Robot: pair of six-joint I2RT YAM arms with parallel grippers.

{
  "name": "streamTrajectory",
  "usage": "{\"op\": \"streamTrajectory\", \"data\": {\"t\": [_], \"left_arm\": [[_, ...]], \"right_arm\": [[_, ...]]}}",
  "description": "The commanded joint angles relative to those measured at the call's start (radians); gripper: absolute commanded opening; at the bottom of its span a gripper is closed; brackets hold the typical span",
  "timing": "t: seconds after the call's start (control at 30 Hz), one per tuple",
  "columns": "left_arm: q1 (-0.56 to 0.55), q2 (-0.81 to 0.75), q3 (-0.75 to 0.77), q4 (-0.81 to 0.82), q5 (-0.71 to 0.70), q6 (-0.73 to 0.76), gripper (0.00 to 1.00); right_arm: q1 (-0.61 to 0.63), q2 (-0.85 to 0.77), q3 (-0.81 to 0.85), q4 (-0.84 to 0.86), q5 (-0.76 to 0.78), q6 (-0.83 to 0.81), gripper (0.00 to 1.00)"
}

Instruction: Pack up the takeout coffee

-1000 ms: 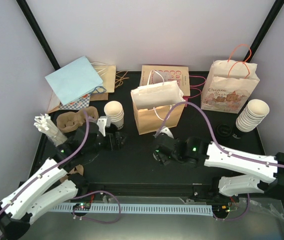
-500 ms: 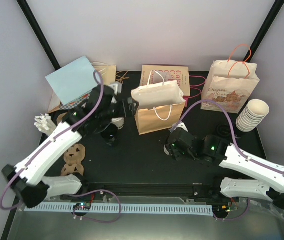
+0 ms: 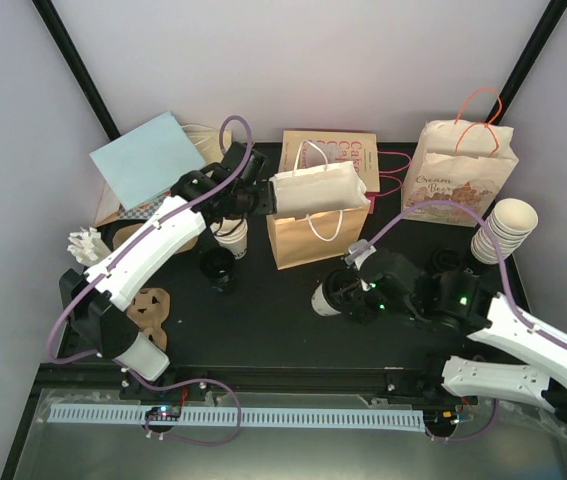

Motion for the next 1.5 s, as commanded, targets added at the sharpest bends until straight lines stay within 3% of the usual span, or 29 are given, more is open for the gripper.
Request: {"op": "streamTrajectory", "data": {"t": [0.0,0.23,0.27,0.47,0.7,0.87,1.2,1.47], "left_arm": [[0.004,-0.003,0.059,-0.042,-0.022,0.002,0.51],[0.004,-0.035,0.040,-0.055,-0.016,0.015,0.03],[0.004,-0.040,0.036,-0.054,-0.010,0.018,0.02],[0.003,-0.087,-0.018,-0.032,0.038,0.025,0.01],[-0.002,-0.188,-0.140,0.017,0.076,0.021,0.01],[-0.009,-0.271,-0.217,0.034,0.092,0.009,0.02],[-0.043,-0.414,-0.341,0.080,0.126,-0.053,0.02],[-0.106,-0.453,-0.413,0.117,0.132,-0.111,0.03]], "right_arm": [[-0.004,-0.011,0.136,0.019,-0.129,-0.069,0.66],[-0.004,0.083,0.406,-0.021,-0.162,-0.099,0.65],[-0.004,0.098,0.442,-0.023,-0.168,-0.103,0.65],[-0.004,0.173,0.647,-0.036,-0.169,-0.111,0.63],[-0.005,0.198,0.758,-0.061,0.071,-0.102,0.60],[-0.005,0.188,0.715,-0.072,0.139,-0.122,0.60],[-0.006,0.075,0.410,0.054,0.004,-0.185,0.58],[-0.004,0.076,0.332,0.049,-0.048,-0.195,0.56]]}}
